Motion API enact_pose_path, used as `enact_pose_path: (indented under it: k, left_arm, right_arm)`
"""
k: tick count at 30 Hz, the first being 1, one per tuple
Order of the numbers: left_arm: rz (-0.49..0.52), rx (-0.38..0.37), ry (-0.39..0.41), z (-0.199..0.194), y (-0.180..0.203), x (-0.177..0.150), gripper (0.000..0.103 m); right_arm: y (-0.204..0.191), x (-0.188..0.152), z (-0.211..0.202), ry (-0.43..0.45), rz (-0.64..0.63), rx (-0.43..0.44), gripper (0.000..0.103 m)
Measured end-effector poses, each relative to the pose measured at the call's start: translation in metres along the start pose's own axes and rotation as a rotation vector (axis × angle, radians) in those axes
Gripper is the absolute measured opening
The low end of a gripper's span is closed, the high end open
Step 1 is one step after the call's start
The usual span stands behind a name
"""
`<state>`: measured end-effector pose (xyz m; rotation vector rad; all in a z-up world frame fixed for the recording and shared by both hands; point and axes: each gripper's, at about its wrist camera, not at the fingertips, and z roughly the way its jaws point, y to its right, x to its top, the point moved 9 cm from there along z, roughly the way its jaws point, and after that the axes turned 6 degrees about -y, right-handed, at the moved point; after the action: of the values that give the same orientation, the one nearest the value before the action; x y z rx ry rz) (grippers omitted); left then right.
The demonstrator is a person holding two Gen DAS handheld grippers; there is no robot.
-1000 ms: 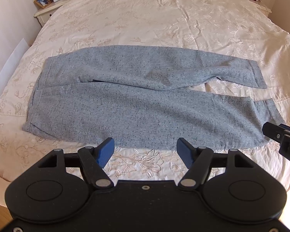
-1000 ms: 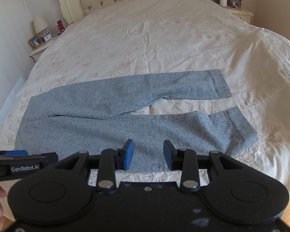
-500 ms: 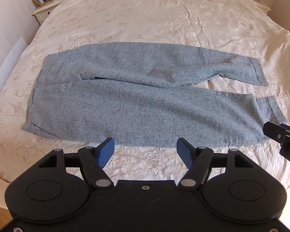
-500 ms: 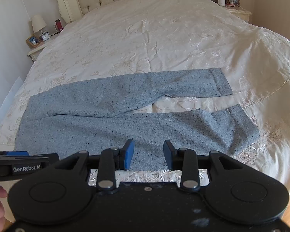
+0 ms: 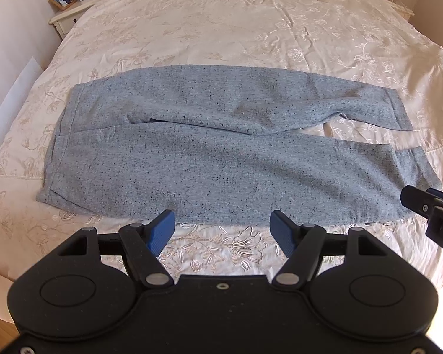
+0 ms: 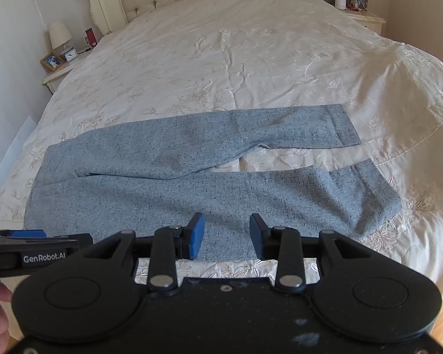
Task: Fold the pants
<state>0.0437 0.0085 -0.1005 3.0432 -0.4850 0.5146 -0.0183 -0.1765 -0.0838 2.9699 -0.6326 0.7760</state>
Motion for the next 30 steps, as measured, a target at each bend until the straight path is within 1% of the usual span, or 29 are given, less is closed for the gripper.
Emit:
enact_pose_path:
  k: [13, 30]
  left_arm:
    - [0.007, -0.003, -0.002, 0.004, -0.007, 0.006, 0.072]
    - [0.015, -0.006, -0.006, 0.007, -0.004, 0.008, 0.072]
  right_arm:
    - [-0.009, 0.003, 0.005, -0.005, -0.009, 0.000, 0.037]
    - [-0.013, 0.006, 0.006, -0.013, -0.017, -0.004, 0.037]
